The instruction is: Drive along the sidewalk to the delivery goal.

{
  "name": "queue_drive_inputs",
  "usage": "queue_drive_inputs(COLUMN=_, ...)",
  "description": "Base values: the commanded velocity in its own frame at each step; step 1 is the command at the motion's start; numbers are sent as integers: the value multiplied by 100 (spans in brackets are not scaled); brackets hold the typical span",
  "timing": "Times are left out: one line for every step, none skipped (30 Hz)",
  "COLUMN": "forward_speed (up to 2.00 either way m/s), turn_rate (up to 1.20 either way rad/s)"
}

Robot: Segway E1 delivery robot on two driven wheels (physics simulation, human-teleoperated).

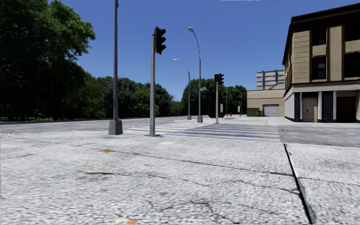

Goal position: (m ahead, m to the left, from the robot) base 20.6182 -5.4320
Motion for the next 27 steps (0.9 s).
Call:
queue_drive_inputs(forward_speed=200, turn_rate=-38)
queue_drive_inputs(forward_speed=200, turn_rate=-38)
queue_drive_inputs(forward_speed=200, turn_rate=-38)
queue_drive_inputs(forward_speed=200, turn_rate=-38)
queue_drive_inputs(forward_speed=200, turn_rate=-38)
queue_drive_inputs(forward_speed=200, turn_rate=-38)
queue_drive_inputs(forward_speed=200, turn_rate=-38)
queue_drive_inputs(forward_speed=200, turn_rate=-38)
queue_drive_inputs(forward_speed=200, turn_rate=-38)
queue_drive_inputs(forward_speed=200, turn_rate=-38)
queue_drive_inputs(forward_speed=200, turn_rate=-38)
queue_drive_inputs(forward_speed=200, turn_rate=-38)
queue_drive_inputs(forward_speed=200, turn_rate=-38)
queue_drive_inputs(forward_speed=200, turn_rate=-38)
queue_drive_inputs(forward_speed=200, turn_rate=-38)
queue_drive_inputs(forward_speed=200, turn_rate=-38)
queue_drive_inputs(forward_speed=200, turn_rate=-38)
queue_drive_inputs(forward_speed=200, turn_rate=-38)
queue_drive_inputs(forward_speed=200, turn_rate=-38)
queue_drive_inputs(forward_speed=200, turn_rate=-38)
queue_drive_inputs(forward_speed=200, turn_rate=-38)
queue_drive_inputs(forward_speed=200, turn_rate=-38)
queue_drive_inputs(forward_speed=200, turn_rate=-38)
queue_drive_inputs(forward_speed=200, turn_rate=-38)
queue_drive_inputs(forward_speed=200, turn_rate=-38)
queue_drive_inputs(forward_speed=200, turn_rate=-38)
queue_drive_inputs(forward_speed=200, turn_rate=-38)
